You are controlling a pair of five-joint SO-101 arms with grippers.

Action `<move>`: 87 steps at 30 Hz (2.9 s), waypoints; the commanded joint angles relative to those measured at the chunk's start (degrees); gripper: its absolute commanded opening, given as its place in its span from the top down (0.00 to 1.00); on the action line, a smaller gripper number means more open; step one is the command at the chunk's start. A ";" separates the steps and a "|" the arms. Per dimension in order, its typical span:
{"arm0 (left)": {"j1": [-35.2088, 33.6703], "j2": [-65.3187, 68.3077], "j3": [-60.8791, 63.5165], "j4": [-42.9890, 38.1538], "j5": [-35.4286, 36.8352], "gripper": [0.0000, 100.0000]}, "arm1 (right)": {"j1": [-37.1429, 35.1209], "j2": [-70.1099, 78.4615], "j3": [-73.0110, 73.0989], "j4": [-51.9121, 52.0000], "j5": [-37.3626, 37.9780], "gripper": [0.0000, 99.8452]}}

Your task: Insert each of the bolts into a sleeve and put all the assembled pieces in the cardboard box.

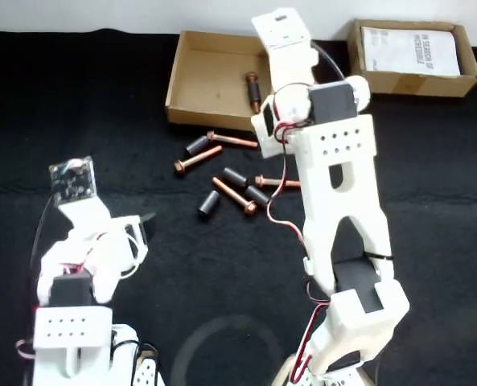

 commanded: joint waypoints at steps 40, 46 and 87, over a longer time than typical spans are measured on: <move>1.01 64.75 -35.21 1.76 -0.09 0.74 | -0.22 29.85 -7.78 0.31 20.84 0.83; 1.01 65.19 -35.21 1.76 -0.26 0.74 | -0.31 37.49 -14.37 0.31 20.84 0.83; 0.92 65.36 -35.21 0.18 -0.26 0.75 | -4.09 48.92 -14.73 -2.15 17.58 1.00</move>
